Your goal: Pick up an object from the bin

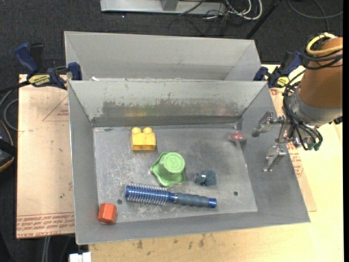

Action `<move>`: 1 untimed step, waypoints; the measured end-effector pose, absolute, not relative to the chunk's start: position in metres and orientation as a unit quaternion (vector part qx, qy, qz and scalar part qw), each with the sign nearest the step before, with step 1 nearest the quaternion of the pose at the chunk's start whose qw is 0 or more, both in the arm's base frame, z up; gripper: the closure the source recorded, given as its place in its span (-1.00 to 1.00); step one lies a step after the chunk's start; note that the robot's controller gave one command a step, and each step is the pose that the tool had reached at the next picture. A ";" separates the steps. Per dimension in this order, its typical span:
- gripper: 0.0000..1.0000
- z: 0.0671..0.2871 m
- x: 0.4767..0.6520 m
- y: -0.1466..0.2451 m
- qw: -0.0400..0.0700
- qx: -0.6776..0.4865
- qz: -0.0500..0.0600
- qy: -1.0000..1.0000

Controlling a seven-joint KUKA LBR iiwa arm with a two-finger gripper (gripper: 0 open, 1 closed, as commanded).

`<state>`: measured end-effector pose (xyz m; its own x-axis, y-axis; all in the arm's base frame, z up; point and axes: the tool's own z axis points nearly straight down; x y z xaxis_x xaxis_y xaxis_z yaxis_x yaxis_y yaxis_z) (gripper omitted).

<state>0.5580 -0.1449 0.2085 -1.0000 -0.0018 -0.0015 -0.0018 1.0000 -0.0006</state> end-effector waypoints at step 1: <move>-1.00 0.081 0.504 -0.095 -0.002 -0.168 0.002 0.986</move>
Offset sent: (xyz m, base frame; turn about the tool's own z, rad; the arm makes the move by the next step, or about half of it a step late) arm -0.0524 0.0480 -0.1244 -0.3374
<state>0.5042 -0.0948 0.0813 -0.9432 -0.3321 0.0041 -0.3321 0.9432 0.0049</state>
